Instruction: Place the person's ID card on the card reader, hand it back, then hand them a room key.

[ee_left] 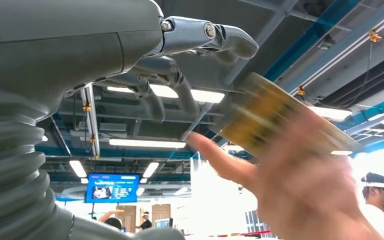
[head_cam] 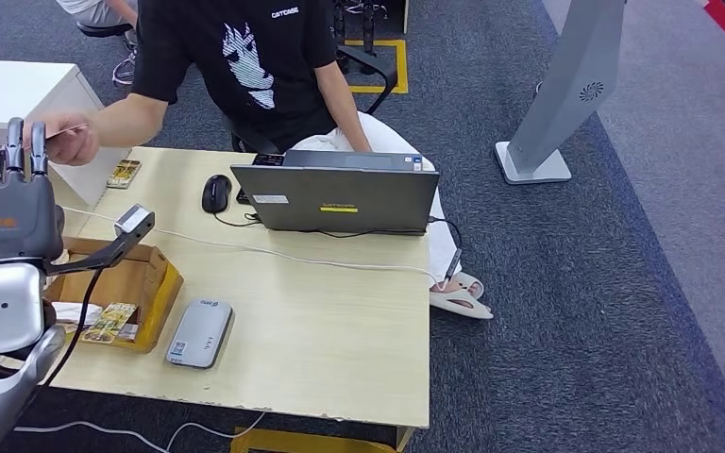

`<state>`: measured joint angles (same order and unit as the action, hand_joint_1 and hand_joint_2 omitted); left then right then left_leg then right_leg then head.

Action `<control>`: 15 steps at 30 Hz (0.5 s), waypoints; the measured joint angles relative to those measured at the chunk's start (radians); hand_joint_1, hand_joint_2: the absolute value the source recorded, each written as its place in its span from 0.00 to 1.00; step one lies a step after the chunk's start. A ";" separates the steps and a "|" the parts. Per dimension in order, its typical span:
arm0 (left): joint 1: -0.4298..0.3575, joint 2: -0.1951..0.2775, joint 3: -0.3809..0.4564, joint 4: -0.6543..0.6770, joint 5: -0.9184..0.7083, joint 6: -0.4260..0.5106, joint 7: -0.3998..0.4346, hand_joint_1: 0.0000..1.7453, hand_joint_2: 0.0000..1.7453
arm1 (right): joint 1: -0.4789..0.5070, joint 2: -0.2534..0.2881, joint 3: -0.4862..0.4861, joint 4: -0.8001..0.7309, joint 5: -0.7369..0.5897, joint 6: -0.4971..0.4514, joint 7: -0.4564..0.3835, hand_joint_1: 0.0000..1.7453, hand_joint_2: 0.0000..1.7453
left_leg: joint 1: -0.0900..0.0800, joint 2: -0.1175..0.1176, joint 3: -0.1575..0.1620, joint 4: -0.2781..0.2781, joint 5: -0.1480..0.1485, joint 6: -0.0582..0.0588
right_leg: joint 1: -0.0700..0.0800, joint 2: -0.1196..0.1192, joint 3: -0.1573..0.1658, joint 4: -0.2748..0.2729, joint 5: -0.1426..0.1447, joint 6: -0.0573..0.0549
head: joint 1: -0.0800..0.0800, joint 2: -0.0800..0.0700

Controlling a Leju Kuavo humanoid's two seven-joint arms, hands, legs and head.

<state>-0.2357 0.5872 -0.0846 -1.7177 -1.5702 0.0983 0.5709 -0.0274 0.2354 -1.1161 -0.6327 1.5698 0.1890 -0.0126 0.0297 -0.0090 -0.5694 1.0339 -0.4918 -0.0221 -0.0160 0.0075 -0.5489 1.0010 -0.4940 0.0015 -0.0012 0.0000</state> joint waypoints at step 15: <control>0.030 -0.027 0.000 -0.002 0.000 0.015 -0.070 0.00 1.00 | 0.007 -0.003 0.032 0.004 -0.026 0.010 0.020 0.00 1.00 | 0.000 0.000 0.000 0.000 0.000 0.000 | 0.000 0.000 0.000 0.000 0.000 0.000 | 0.000 0.000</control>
<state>-0.2055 0.5600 -0.0843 -1.7199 -1.5702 0.1137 0.5013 -0.0201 0.2327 -1.0838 -0.6291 1.5438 0.1991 0.0071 0.0298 -0.0090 -0.5697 1.0339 -0.4918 -0.0221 -0.0160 0.0076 -0.5490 1.0010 -0.4940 0.0015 -0.0011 0.0000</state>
